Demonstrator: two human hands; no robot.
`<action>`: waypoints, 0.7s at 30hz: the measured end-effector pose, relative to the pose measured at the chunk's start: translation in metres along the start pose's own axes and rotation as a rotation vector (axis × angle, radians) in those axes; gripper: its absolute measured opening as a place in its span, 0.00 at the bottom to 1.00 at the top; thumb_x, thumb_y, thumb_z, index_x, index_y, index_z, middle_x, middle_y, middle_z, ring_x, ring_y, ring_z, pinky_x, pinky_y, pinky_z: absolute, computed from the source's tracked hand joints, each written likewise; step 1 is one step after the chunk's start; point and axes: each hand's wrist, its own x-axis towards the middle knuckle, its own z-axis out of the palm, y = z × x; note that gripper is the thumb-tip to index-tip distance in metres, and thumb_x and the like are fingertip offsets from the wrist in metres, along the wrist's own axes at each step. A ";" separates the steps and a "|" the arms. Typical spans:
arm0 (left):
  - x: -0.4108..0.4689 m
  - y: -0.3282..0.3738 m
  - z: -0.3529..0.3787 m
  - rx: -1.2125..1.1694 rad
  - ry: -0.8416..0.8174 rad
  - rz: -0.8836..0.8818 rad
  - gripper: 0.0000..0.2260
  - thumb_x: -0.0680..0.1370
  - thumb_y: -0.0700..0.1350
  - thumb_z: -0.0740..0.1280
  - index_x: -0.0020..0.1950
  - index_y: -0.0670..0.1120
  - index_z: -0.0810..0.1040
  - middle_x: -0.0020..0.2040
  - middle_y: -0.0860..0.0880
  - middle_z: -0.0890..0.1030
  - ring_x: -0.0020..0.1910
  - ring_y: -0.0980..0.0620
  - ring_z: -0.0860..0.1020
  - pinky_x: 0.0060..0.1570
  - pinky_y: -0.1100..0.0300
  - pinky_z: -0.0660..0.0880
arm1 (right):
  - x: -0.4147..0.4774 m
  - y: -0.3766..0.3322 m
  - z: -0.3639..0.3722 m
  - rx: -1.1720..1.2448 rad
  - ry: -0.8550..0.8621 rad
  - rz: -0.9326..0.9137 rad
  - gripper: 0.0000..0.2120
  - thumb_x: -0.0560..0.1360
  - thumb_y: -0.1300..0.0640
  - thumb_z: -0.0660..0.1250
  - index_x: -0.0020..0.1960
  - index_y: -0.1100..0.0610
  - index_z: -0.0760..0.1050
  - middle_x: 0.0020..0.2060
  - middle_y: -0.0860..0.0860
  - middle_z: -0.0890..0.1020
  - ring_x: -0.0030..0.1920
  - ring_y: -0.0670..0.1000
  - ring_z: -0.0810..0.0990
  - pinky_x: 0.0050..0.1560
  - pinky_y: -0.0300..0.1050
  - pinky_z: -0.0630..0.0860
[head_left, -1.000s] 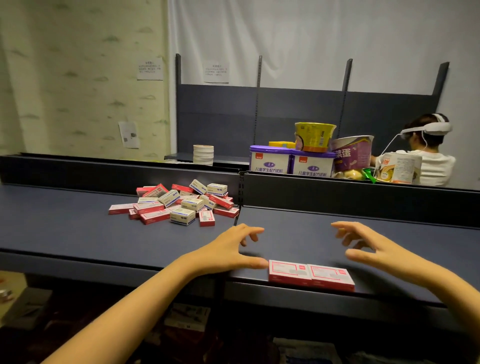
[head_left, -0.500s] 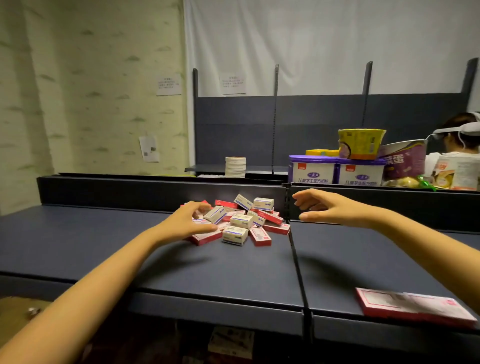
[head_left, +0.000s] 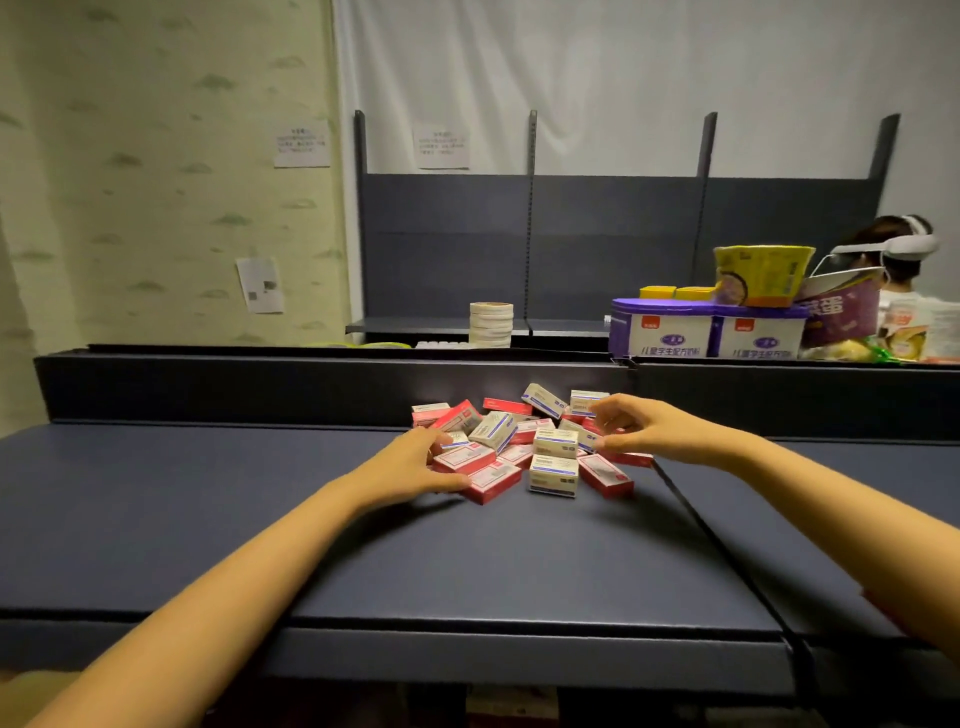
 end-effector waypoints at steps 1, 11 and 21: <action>0.001 0.000 0.001 0.022 0.026 -0.005 0.19 0.72 0.52 0.71 0.60 0.48 0.74 0.49 0.55 0.74 0.43 0.60 0.74 0.40 0.71 0.70 | 0.000 0.002 0.005 -0.013 -0.005 0.023 0.28 0.71 0.47 0.69 0.68 0.50 0.64 0.64 0.50 0.73 0.61 0.49 0.73 0.62 0.45 0.72; 0.010 -0.007 0.004 0.114 0.134 -0.133 0.15 0.69 0.56 0.71 0.45 0.44 0.82 0.47 0.47 0.83 0.45 0.49 0.80 0.45 0.52 0.77 | 0.004 0.004 0.036 -0.218 -0.008 0.216 0.29 0.67 0.47 0.74 0.60 0.61 0.69 0.57 0.58 0.75 0.52 0.55 0.75 0.53 0.49 0.75; 0.006 -0.003 -0.007 -0.047 0.225 -0.120 0.16 0.69 0.50 0.73 0.53 0.43 0.81 0.50 0.47 0.83 0.46 0.51 0.80 0.49 0.57 0.77 | 0.002 0.013 0.028 -0.306 0.063 0.375 0.15 0.69 0.49 0.70 0.48 0.60 0.79 0.46 0.53 0.80 0.44 0.48 0.77 0.33 0.33 0.69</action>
